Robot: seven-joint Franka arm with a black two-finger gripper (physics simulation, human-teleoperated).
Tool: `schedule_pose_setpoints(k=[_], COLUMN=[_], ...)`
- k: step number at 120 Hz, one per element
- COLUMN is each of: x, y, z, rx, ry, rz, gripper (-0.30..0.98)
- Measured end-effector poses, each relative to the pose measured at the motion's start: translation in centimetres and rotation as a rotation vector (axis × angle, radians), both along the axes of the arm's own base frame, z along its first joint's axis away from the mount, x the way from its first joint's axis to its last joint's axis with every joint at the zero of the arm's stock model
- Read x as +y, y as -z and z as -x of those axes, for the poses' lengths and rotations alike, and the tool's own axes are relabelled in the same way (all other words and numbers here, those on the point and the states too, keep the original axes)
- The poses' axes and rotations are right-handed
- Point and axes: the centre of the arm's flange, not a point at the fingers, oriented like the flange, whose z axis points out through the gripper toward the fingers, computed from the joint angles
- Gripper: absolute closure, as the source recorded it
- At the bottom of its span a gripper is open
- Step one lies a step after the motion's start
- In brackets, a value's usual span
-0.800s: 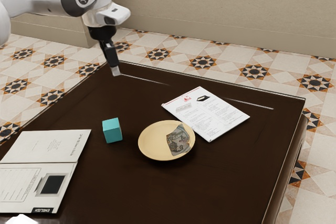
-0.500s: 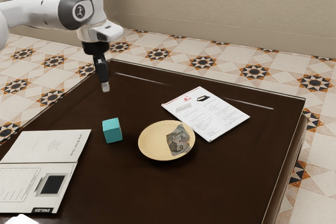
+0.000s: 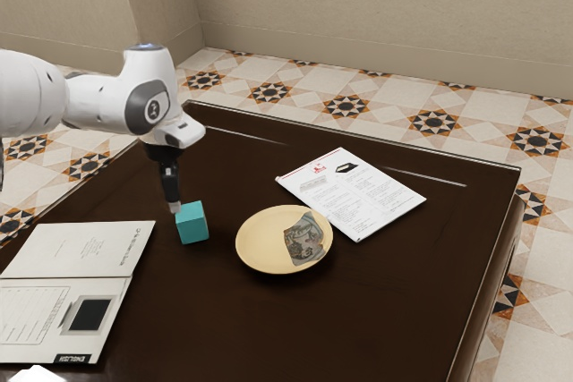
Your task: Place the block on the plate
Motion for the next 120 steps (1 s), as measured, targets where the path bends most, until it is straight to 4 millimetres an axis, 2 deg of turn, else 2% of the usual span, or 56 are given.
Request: schedule_pose_setpoints(k=[12, 25, 61, 72, 78, 85, 100, 106, 120], x=[-0.4, -0.3, -0.1, 0.0, 0.1, 0.1, -0.1, -0.1, -1.1], y=[0.8, 2.8, 8.6, 9.5, 9.7, 9.9, 9.4, 8.1, 4.1], z=[-1.2, -1.8, -2.4, -2.5, -2.5, -2.5, -2.7, -2.9, -3.0], rx=[-0.03, -0.029, -0.017, -0.014, -0.015, -0.016, -0.03, -0.048, -0.093], ry=[0.028, 0.048, 0.079, 0.086, 0.09, 0.094, 0.111, 0.117, 0.138], rz=[0.001, 0.0, 0.002, 0.002, 0.002, 0.002, -0.005, -0.004, 0.004], gripper=[0.0, 0.0, 0.0, 0.0, 0.08, 0.21, 0.25, 0.29, 0.3])
